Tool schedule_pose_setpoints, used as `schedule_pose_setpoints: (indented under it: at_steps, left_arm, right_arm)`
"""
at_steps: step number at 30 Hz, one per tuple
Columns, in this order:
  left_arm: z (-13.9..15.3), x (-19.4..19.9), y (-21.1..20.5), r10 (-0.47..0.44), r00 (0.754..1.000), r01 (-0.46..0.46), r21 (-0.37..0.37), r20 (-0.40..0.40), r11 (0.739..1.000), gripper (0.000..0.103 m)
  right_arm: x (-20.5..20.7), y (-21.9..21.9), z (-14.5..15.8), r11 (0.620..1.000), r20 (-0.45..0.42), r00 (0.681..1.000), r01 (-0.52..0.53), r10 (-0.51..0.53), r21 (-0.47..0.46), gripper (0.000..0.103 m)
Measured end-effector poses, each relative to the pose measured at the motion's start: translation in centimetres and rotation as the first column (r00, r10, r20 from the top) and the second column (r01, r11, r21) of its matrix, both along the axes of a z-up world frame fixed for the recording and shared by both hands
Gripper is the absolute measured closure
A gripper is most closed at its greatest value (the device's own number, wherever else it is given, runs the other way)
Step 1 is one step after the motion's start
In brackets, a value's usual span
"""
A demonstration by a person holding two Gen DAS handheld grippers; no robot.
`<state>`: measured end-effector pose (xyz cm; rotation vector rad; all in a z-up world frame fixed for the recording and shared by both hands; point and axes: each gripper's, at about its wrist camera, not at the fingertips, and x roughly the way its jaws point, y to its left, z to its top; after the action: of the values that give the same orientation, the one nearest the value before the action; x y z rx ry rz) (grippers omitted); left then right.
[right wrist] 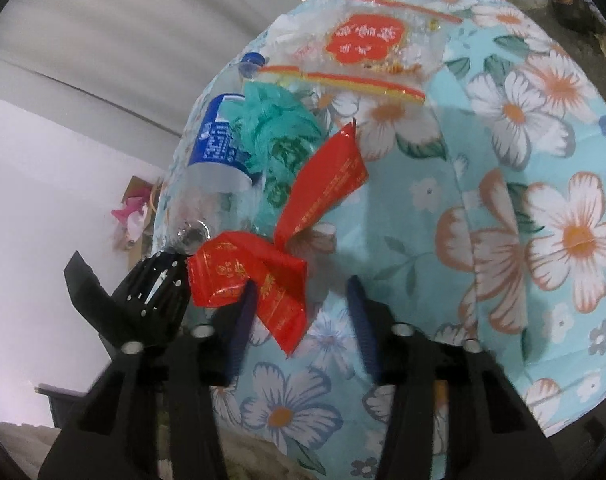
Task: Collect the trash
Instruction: 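Grasp the red packet with the right gripper while the left gripper lifts the plastic bag, then carry the plastic bag and red packet over the wastebasket and open both grippers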
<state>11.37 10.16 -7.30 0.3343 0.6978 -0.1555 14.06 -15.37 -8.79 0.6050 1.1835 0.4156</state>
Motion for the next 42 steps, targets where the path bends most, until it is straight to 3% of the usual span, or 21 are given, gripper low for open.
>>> schedule_pose_setpoints:
  at_steps: [2,4,12,19,23,29,32,36,39,42]
  left_arm:
    - [0.1,-0.1,0.1,0.007,1.000,-0.007,-0.007,0.004,1.000,0.094]
    - [0.3,-0.3,0.3,0.016,1.000,-0.016,-0.015,0.011,1.000,0.096]
    - [2.8,-1.9,1.3,0.071,0.995,-0.069,-0.024,0.064,0.997,0.101]
    - [8.1,-5.0,2.5,0.109,0.979,-0.101,-0.052,0.175,0.994,0.101]
    - [11.6,-6.4,1.8,0.077,0.972,-0.058,-0.092,0.223,0.994,0.101]
    - [16.4,-7.7,-2.9,-0.060,0.949,0.101,-0.116,0.309,0.988,0.101]
    - [18.2,-7.8,-6.6,-0.158,0.928,0.213,-0.132,0.337,0.968,0.101]
    - [19.6,-7.3,-12.0,-0.296,0.894,0.365,-0.166,0.335,0.916,0.101]
    - [20.1,-6.0,-16.6,-0.397,0.871,0.462,-0.206,0.289,0.862,0.101]
    - [20.2,-3.9,-21.3,-0.488,0.850,0.527,-0.322,0.199,0.787,0.101]
  right_arm:
    - [0.0,0.0,-0.2,1.000,-0.002,1.000,0.007,-0.007,0.005,0.077]
    - [0.0,0.0,-0.4,1.000,-0.005,1.000,0.009,-0.009,0.015,0.094]
    - [-1.7,0.2,2.2,0.998,0.091,0.995,-0.038,0.033,0.050,0.099]
    - [-3.9,-0.4,5.0,0.994,0.174,0.984,-0.063,0.046,0.094,0.100]
    - [-5.9,-1.8,6.9,0.991,0.250,0.968,-0.048,0.016,0.124,0.100]
    - [-8.0,-5.9,8.8,0.983,0.330,0.939,0.038,-0.096,0.180,0.100]
    - [-9.3,-9.0,9.8,0.973,0.368,0.911,0.117,-0.185,0.199,0.100]
    - [-11.0,-13.3,10.3,0.949,0.390,0.870,0.235,-0.301,0.210,0.100]
    - [-12.7,-16.8,10.2,0.913,0.400,0.822,0.344,-0.406,0.221,0.100]
    - [-14.5,-20.8,9.0,0.851,0.367,0.768,0.470,-0.525,0.233,0.100]
